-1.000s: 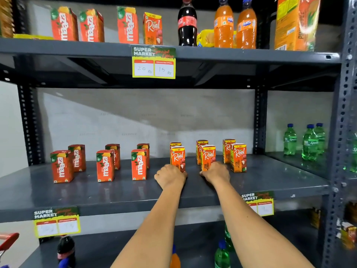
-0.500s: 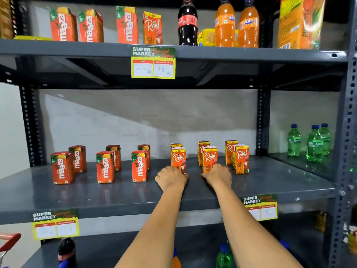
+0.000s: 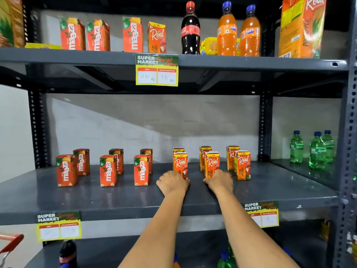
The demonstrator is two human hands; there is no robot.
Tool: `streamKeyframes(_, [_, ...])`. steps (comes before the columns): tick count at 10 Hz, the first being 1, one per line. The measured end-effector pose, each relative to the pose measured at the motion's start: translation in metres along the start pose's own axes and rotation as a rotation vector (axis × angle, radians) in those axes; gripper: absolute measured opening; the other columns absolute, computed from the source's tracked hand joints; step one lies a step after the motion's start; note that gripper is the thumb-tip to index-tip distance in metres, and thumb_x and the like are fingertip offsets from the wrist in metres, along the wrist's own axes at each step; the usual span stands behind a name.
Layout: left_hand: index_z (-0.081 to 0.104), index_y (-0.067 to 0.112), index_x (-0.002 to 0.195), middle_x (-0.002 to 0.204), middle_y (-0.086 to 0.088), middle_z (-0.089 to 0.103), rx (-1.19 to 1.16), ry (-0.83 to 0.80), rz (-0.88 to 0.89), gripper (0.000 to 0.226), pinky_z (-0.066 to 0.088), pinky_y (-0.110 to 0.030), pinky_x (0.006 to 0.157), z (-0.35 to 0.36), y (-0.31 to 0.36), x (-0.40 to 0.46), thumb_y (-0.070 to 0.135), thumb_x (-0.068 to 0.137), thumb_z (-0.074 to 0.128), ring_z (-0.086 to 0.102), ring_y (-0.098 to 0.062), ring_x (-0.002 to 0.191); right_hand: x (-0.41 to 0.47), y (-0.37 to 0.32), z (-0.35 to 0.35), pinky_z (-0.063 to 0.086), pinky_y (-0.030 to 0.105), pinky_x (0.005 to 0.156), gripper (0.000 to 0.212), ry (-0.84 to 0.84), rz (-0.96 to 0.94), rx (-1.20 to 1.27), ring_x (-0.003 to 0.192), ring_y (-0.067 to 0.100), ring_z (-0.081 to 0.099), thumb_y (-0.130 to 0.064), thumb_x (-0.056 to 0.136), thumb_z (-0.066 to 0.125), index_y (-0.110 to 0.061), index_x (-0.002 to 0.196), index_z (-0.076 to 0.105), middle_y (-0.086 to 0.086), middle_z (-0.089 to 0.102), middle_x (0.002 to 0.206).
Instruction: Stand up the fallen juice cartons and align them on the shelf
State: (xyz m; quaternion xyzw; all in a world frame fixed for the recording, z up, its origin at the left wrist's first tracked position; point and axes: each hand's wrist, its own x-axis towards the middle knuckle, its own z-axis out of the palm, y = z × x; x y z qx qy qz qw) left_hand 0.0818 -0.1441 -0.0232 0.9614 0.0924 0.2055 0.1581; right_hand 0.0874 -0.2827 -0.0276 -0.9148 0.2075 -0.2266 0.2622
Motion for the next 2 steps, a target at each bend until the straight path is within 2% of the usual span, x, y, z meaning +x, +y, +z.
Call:
streamKeyframes(1, [0.053, 0.007, 0.124, 0.123, -0.01, 0.059, 0.047, -0.027, 0.027, 0.073, 0.042, -0.035, 0.092, -0.007, 0.0, -0.01, 0.065, 0.079, 0.057, 0.055, -0.025, 0.114, -0.006, -0.001, -0.006, 0.05, 0.04, 0.092, 0.076, -0.032, 0.021, 0.005, 0.117, 0.032, 0.055, -0.047, 0.071, 0.076, -0.003, 0.128, 0.051, 0.015, 0.057, 0.126])
streamKeyframes(2, [0.054, 0.004, 0.12, 0.119, -0.012, 0.061, 0.02, 0.07, 0.124, 0.07, 0.045, -0.036, 0.089, -0.02, -0.014, -0.02, 0.063, 0.083, 0.053, 0.057, -0.027, 0.11, -0.023, -0.011, -0.022, 0.051, 0.042, 0.091, 0.08, 0.003, 0.048, 0.109, 0.117, 0.035, 0.057, -0.041, 0.073, 0.078, -0.005, 0.132, 0.039, 0.017, 0.055, 0.128])
